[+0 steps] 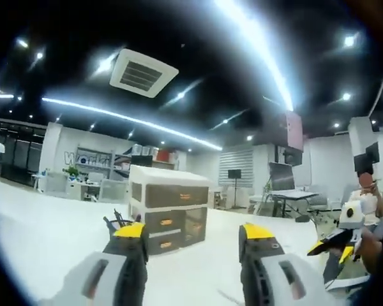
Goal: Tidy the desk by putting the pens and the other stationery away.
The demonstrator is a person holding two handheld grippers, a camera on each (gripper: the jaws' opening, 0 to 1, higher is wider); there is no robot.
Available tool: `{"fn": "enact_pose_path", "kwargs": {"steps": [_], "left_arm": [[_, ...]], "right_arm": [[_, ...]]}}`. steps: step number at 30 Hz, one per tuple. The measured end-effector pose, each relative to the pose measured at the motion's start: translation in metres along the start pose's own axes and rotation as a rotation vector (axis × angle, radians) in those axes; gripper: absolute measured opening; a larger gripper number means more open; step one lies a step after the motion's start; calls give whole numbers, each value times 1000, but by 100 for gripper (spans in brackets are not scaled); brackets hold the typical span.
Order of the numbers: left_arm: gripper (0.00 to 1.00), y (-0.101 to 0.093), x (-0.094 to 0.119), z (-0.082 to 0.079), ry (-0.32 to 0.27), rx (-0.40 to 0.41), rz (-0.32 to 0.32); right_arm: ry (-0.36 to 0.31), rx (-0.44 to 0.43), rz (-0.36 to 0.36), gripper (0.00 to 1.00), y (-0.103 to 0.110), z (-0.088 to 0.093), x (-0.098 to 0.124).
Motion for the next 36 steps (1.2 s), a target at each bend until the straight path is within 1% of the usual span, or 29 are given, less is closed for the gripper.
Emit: {"fn": "enact_pose_path", "kwargs": {"steps": [6, 9, 10, 13, 17, 21, 25, 33, 36], "left_arm": [[58, -18, 28, 10, 0, -6, 39], [58, -21, 31, 12, 1, -7, 41], [58, -32, 48, 21, 13, -29, 47], [58, -41, 66, 24, 10, -28, 40], [59, -51, 83, 26, -4, -24, 41], [59, -60, 100, 29, -2, -49, 46], [60, -67, 116, 37, 9, -55, 47], [60, -70, 143, 51, 53, -63, 45], [61, -71, 151, 55, 64, -72, 33]], "right_arm": [[0, -1, 7, 54, -2, 0, 4], [-1, -1, 7, 54, -2, 0, 4], [-4, -8, 10, 54, -2, 2, 6], [1, -11, 10, 54, -2, 4, 6], [2, -17, 11, 55, -4, 6, 6], [3, -20, 11, 55, -5, 6, 7], [-2, -27, 12, 55, -7, 7, 8], [7, -32, 21, 55, -11, 11, 13], [6, -30, 25, 55, -12, 10, 14]]}}
Point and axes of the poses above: the point that each gripper's makers call its tool centre point, and the gripper's own axes: x roughly backward along the fingers, y roughly to its left, z roughly out of its underside, the point moved 7 cm from there along x, roughly backward along the fingers, and after that the axes turned 3 degrees about x, right-handed, at the moved point
